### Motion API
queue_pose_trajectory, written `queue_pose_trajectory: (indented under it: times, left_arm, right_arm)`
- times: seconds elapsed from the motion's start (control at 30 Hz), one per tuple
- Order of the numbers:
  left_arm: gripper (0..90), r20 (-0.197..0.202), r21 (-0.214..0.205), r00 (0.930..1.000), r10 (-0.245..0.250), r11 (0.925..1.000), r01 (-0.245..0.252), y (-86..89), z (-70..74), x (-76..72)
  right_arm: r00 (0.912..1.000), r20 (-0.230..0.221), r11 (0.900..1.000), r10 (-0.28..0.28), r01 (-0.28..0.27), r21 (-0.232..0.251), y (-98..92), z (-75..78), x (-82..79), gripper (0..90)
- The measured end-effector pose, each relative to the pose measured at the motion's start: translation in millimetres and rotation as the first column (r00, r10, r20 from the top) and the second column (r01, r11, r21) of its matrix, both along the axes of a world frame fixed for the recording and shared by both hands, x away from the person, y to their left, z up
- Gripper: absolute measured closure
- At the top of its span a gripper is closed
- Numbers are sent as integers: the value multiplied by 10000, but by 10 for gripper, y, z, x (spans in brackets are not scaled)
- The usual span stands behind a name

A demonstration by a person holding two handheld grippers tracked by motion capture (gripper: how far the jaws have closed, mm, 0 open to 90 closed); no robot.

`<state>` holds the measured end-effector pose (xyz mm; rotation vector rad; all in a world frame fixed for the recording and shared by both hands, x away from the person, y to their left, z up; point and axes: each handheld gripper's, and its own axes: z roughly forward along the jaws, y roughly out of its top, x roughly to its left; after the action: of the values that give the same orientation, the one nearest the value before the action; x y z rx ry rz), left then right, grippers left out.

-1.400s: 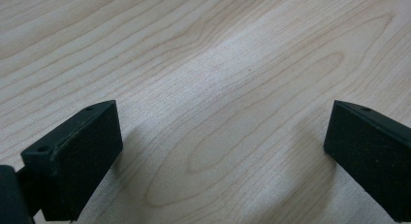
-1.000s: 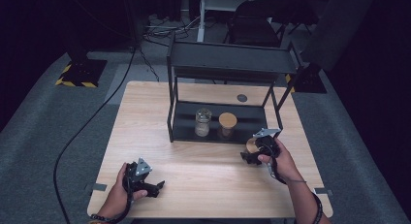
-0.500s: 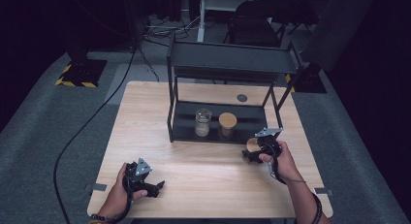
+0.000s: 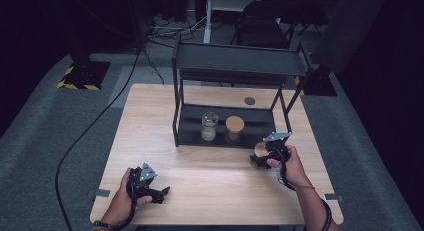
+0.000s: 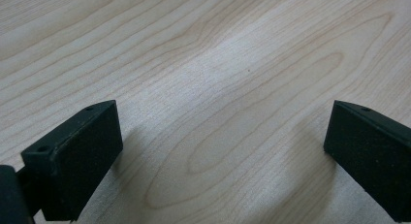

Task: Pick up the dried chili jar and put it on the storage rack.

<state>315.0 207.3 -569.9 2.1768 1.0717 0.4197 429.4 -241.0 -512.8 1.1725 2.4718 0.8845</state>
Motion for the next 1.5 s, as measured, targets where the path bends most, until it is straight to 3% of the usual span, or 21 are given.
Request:
queue_pose_trajectory:
  times: [0.83, 1.5]
  left_arm:
    - [0, 2, -1, 10000, -13, 10000, 13, 0, 0, 1]
    - [0, -4, 4, 10000, -12, 10000, 12, 0, 0, 1]
  right_arm:
    - [9991, 293, 9992, 310, -302, -265, 29, 104, -68, 247]
    - [9982, 588, 9997, -109, 122, -228, -14, 306, -45, 248]
